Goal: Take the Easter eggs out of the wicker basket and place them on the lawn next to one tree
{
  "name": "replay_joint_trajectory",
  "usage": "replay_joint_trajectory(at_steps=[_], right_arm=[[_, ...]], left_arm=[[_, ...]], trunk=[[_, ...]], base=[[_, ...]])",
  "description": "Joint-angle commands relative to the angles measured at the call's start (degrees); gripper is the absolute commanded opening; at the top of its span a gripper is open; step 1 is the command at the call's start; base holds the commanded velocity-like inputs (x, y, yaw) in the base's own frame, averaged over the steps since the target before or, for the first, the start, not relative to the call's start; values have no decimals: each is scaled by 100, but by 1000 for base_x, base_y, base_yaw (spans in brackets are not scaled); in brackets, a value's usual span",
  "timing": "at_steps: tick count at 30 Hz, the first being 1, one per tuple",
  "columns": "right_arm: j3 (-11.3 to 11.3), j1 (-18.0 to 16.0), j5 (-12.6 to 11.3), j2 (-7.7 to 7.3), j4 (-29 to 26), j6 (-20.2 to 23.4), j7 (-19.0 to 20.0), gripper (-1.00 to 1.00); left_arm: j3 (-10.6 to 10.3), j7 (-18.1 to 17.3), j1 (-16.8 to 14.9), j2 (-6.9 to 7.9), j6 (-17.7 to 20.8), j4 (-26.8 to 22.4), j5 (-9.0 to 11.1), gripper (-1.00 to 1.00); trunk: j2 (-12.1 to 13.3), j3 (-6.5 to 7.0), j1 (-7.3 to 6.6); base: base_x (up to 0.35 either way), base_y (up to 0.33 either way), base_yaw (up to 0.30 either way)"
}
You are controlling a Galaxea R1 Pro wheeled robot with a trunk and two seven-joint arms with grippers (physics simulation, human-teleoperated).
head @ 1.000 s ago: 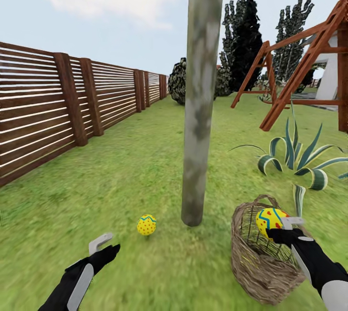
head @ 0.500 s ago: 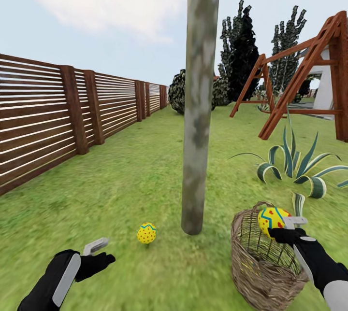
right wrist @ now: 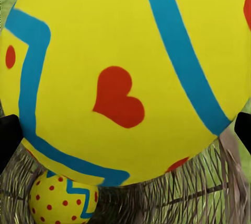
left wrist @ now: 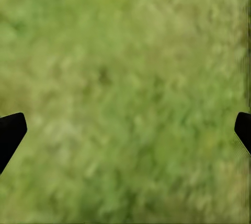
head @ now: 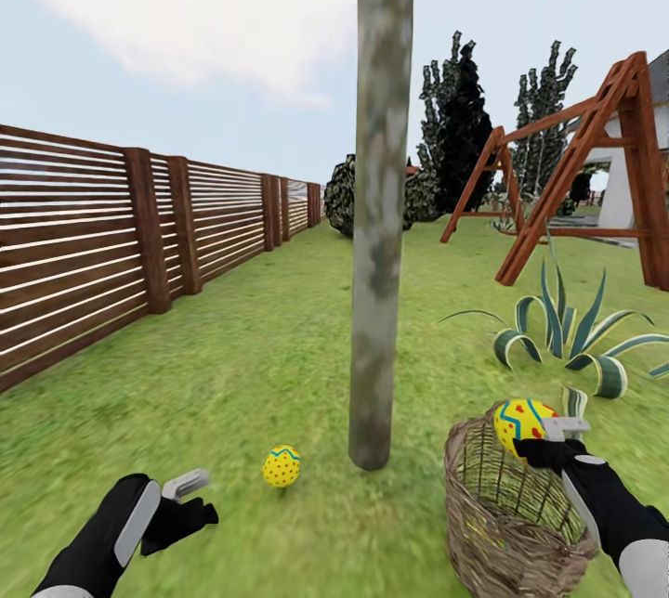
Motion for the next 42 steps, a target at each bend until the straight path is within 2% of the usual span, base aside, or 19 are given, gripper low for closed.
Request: replay_joint_trajectory(at_steps=[1, 3, 42], right_arm=[[-39, -2, 56, 1, -11, 31, 47, -100], [-36, -2, 56, -7, -10, 33, 42, -100], [-17, -2, 88, 40, 112, 49, 41, -100]], left_arm=[[5, 42, -5, -16, 23, -7, 54, 100], [5, 35, -7, -47, 23, -8, 60, 100], [6, 33, -7, -72, 14, -7, 85, 100]], trunk=[[-1, 16, -4], [2, 60, -9], [1566, 762, -865]], base=[[0, 0, 0], [0, 0, 0], [0, 0, 0]])
